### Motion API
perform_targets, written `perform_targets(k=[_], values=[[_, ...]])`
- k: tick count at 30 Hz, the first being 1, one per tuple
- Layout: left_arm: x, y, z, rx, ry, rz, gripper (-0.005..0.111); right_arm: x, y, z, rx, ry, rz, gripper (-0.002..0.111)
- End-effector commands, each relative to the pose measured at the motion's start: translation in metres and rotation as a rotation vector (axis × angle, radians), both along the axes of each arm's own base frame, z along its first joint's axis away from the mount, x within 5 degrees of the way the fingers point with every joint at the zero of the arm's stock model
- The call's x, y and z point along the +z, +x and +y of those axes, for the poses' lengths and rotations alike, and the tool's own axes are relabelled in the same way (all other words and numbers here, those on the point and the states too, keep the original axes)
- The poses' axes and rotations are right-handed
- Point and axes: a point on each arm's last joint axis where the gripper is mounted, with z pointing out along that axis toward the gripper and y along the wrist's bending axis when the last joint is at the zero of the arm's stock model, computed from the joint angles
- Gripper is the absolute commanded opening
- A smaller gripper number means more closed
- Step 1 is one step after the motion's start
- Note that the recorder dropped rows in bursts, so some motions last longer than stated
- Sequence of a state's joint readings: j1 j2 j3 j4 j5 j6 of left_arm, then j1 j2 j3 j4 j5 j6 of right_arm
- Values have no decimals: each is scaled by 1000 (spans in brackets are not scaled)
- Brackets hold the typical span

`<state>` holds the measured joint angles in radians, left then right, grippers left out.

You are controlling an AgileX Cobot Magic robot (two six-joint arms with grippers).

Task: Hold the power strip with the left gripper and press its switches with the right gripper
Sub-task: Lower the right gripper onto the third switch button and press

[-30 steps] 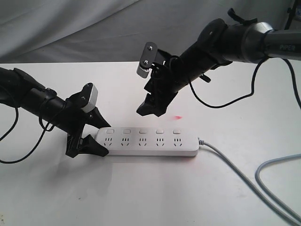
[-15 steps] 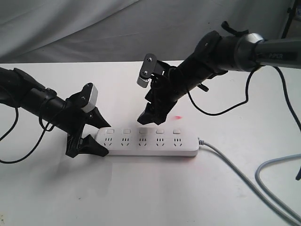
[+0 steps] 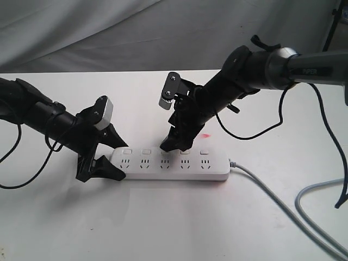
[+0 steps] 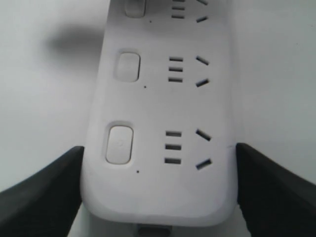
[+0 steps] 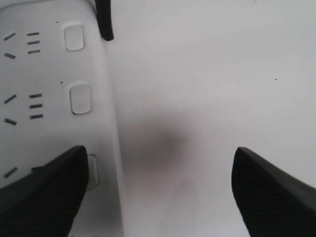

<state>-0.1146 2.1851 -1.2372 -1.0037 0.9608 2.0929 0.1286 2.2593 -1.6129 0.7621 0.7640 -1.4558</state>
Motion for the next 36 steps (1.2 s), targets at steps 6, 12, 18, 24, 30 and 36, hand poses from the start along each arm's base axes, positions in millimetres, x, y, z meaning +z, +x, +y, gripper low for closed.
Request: perform_targets(k=[6, 12, 18, 24, 30, 36], values=[[-2, 0, -1, 5, 11, -9, 39, -10, -1, 0, 22, -22, 16, 73], [-2, 0, -1, 5, 11, -9, 39, -13, -1, -1, 36, -45, 15, 73], [-2, 0, -1, 5, 11, -9, 39, -31, -4, 9, 76, -90, 30, 73], [-2, 0, -1, 5, 11, -9, 39, -35, -6, 15, 95, -118, 18, 73], [-2, 0, -1, 5, 11, -9, 39, -36, -3, 11, 68, -151, -1, 73], [-2, 0, -1, 5, 11, -9, 39, -37, -3, 6, 59, -180, 9, 73]])
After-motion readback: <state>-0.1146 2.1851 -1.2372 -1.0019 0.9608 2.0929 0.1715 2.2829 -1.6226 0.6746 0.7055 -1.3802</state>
